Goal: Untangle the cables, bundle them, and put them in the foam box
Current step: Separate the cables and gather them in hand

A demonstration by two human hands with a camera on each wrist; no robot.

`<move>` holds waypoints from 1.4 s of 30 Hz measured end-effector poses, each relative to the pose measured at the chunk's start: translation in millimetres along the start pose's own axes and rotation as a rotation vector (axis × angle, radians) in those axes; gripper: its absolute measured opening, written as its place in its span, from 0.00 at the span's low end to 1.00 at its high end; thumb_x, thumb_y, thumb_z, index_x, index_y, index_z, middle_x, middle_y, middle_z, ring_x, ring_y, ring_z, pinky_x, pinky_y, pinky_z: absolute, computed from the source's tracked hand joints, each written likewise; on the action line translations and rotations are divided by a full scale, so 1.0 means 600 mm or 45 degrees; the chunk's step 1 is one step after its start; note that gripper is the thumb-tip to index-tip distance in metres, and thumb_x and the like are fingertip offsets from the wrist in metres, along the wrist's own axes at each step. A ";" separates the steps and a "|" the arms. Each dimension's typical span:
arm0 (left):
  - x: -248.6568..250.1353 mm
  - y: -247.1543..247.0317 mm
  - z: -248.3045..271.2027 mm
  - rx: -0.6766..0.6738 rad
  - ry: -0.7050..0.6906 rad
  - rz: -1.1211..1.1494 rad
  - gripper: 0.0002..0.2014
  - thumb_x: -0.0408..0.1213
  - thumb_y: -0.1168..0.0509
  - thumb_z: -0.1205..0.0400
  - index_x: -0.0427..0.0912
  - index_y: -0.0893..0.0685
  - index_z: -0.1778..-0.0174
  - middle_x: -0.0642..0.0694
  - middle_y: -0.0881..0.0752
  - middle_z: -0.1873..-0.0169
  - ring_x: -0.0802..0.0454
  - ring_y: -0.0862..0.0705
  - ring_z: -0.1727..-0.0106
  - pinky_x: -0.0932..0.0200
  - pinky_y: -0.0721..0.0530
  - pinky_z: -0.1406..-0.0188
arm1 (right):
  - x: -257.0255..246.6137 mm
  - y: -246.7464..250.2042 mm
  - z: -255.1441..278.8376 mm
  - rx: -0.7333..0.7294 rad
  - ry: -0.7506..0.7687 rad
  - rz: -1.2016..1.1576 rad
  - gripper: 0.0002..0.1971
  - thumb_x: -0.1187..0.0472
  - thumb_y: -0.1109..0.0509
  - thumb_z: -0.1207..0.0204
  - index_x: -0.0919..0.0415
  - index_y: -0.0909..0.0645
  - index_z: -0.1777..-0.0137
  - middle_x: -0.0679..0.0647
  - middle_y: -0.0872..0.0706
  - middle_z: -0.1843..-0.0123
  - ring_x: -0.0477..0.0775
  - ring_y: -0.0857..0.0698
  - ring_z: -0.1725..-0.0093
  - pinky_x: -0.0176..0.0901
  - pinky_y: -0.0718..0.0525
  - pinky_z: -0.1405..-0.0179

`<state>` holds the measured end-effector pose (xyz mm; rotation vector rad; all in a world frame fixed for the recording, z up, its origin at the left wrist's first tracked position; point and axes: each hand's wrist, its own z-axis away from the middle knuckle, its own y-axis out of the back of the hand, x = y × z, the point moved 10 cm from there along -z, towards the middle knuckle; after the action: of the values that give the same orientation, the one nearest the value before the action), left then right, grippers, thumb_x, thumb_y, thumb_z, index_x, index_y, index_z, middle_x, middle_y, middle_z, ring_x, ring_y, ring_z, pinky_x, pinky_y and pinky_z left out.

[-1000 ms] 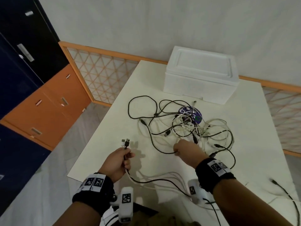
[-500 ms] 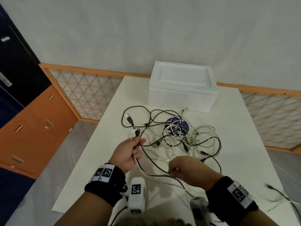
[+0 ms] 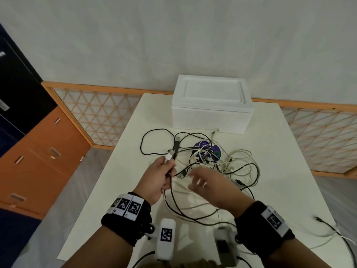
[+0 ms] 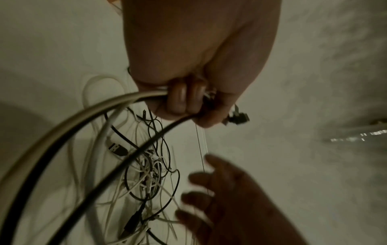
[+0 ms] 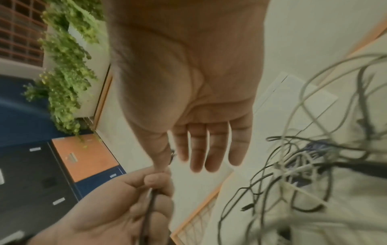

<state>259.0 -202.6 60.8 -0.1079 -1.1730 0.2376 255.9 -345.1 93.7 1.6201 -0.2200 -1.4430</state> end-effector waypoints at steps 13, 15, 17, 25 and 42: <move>0.001 -0.043 0.028 -0.216 0.009 -0.010 0.05 0.36 0.39 0.15 0.46 0.21 0.56 0.42 0.09 0.50 0.53 0.12 0.47 0.59 0.24 0.61 | -0.014 0.080 -0.029 0.407 0.007 -0.623 0.06 0.56 0.34 0.20 0.56 0.18 0.50 0.59 0.12 0.54 0.59 0.12 0.54 0.57 0.12 0.53; 0.003 -0.039 0.026 -0.178 -0.022 0.068 0.04 0.36 0.39 0.16 0.47 0.23 0.56 0.45 0.09 0.49 0.52 0.13 0.44 0.55 0.22 0.52 | -0.003 0.083 -0.027 0.427 -0.040 -0.587 0.09 0.51 0.33 0.22 0.56 0.17 0.55 0.60 0.12 0.57 0.60 0.12 0.57 0.61 0.13 0.53; 0.007 -0.042 0.024 -0.179 -0.056 0.191 0.02 0.34 0.40 0.16 0.45 0.24 0.54 0.42 0.09 0.47 0.47 0.14 0.39 0.46 0.23 0.38 | -0.009 0.080 -0.025 0.378 -0.028 -0.476 0.13 0.50 0.31 0.23 0.59 0.19 0.63 0.61 0.12 0.62 0.60 0.13 0.61 0.57 0.14 0.56; 0.008 -0.099 0.038 -0.329 -0.035 0.332 0.24 0.47 0.55 0.11 0.35 0.28 0.28 0.35 0.17 0.36 0.45 0.17 0.39 0.54 0.14 0.45 | -0.048 0.037 -0.026 0.276 0.036 -0.283 0.12 0.53 0.32 0.21 0.49 0.23 0.67 0.54 0.14 0.68 0.53 0.16 0.66 0.47 0.18 0.61; 0.022 -0.040 0.041 -0.072 -0.411 -1.233 0.44 0.85 0.72 0.43 0.80 0.57 0.27 0.61 0.63 0.19 0.60 0.65 0.21 0.42 0.68 0.22 | -0.086 -0.020 -0.020 0.014 -0.043 -0.425 0.09 0.64 0.45 0.16 0.63 0.23 0.47 0.54 0.18 0.59 0.39 0.22 0.66 0.24 0.24 0.64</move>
<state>244.1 -223.9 87.3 0.4626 -1.4240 -0.6535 245.9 -298.7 119.3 1.6994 0.0265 -1.7223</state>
